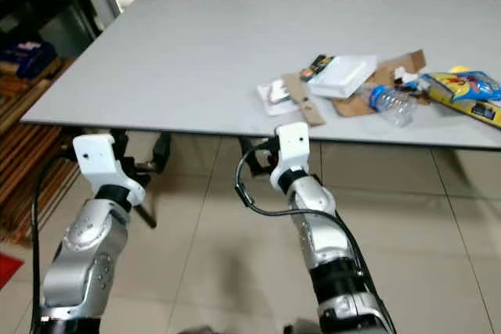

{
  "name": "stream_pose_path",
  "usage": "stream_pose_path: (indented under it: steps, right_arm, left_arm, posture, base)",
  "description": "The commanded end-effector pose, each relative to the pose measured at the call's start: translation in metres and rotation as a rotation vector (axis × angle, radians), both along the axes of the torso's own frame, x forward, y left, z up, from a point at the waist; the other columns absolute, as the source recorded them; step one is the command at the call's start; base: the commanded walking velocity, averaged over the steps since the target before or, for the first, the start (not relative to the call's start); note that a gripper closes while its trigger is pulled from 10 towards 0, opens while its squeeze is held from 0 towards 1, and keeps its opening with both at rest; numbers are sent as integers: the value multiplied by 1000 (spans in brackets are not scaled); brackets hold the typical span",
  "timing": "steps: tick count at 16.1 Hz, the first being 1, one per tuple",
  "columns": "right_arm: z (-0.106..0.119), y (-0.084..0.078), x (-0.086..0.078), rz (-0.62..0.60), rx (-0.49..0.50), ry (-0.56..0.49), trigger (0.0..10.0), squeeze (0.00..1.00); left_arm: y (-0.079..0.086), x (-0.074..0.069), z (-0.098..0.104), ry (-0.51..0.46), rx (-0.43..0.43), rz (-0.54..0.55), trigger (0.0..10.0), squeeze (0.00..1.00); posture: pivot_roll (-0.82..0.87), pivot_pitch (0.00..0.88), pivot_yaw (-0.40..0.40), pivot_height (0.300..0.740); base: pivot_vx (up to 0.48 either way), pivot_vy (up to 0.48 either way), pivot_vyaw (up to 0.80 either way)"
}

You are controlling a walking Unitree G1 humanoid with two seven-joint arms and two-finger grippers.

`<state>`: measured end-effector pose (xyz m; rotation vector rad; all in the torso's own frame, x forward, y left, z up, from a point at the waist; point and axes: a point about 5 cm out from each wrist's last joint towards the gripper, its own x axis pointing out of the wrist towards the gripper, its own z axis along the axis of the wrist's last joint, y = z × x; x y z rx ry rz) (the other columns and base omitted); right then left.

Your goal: Picking trash to rubbish bin

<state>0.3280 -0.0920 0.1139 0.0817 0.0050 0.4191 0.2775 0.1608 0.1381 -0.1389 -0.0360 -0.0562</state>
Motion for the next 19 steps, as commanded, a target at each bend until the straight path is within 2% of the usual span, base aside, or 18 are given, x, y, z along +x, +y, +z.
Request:
stream_pose_path:
  steps: [1,9,19]
  right_arm:
    - [5,-2,1,-4,-4,-20,10000,0]
    - [6,-1,-1,1,-18,-35,10000,0]
    - [14,-1,3,-8,-76,-94,10000,0]
  left_arm:
    - [-2,0,2,-2,12,-7,10000,0]
    - [-2,-1,0,15,23,-5,10000,0]
    - [1,-2,-1,18,15,14,10000,0]
  posture:
    - [19,91,68,740]
    - [18,95,73,740]
    - [31,96,72,740]
  base:
    - [420,0,0]
    - [408,0,0]
    - [0,0,0]
